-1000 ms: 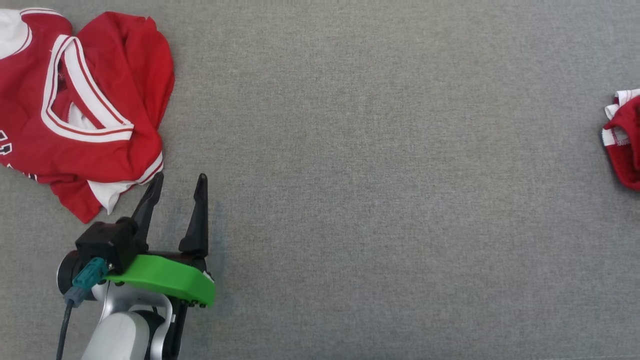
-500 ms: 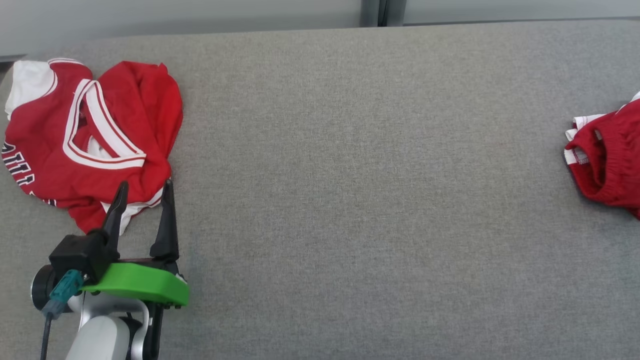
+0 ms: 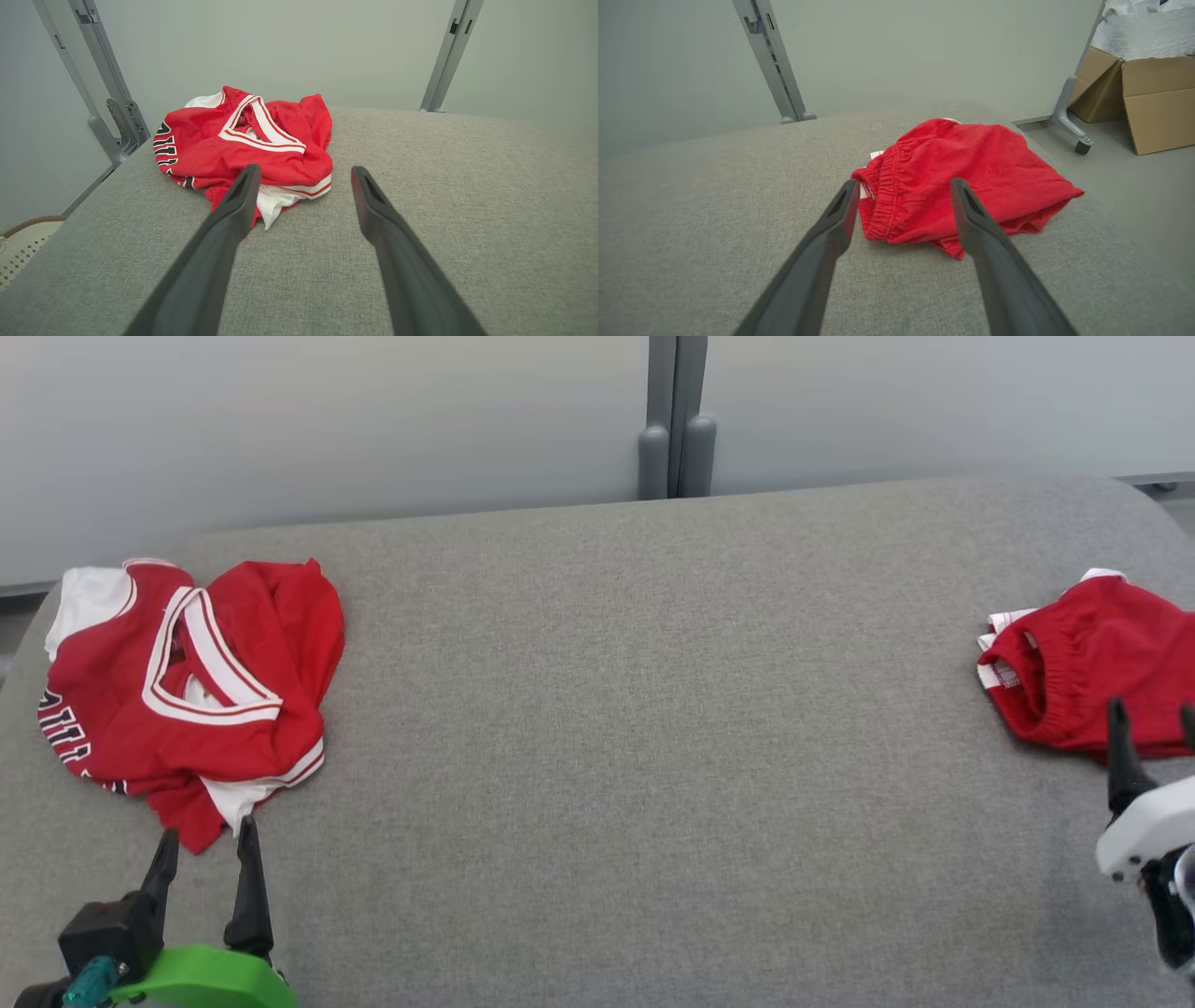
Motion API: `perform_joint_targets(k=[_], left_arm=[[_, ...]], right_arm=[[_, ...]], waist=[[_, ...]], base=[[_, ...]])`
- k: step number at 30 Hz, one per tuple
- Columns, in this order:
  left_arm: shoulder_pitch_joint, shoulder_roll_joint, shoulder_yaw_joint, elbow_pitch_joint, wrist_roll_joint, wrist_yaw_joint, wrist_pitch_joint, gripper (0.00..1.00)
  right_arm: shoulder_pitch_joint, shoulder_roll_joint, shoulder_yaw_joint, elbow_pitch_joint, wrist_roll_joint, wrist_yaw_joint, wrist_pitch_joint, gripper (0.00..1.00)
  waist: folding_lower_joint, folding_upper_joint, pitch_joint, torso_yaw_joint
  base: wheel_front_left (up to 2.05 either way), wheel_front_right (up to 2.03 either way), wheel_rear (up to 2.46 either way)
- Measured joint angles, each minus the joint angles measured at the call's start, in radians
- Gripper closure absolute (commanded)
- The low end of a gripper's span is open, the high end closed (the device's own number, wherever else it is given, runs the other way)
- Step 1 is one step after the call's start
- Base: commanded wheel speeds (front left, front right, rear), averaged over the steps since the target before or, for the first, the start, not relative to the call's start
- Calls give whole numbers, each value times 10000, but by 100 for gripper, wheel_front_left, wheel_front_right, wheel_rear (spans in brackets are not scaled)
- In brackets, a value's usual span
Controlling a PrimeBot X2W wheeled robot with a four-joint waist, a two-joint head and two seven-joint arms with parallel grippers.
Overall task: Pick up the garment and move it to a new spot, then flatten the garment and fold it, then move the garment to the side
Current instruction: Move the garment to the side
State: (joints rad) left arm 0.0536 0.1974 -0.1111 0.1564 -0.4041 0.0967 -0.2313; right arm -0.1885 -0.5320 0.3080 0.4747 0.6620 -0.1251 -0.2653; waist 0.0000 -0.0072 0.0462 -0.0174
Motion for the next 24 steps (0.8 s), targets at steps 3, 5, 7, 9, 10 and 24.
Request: perform_joint_targets(k=[3,5,7,9,10,24], left_arm=[[237,6,-48,238,48,0,-77,0],[347,-12,-196,328,56,-4,-82,0],[359,-46,-278,332,73,-29,-86,0],[359,-96,-324,330,75,-138,-88,0],[359,-117,-339,328,75,-188,-90,0],[359,-255,-485,387,234,-529,-174,0]], right_arm=[[706,470,-151,167,-128,0,33,0],[1159,617,-261,222,-305,0,33,0],[1501,748,-284,188,-596,0,33,0],[1717,986,-362,27,-865,0,38,0],[1773,1083,-384,-180,-1114,0,79,0],[2221,1952,-754,-2151,-3308,0,105,0]], waist=[[0,0,-301,-121],[0,0,-481,-180],[0,0,-632,-209],[0,0,-750,-202],[0,0,-794,-183],[0,0,-1054,349]], base=[[0,0,0],[0,0,0],[0,0,0],[0,0,0],[0,0,0],[0,0,0]])
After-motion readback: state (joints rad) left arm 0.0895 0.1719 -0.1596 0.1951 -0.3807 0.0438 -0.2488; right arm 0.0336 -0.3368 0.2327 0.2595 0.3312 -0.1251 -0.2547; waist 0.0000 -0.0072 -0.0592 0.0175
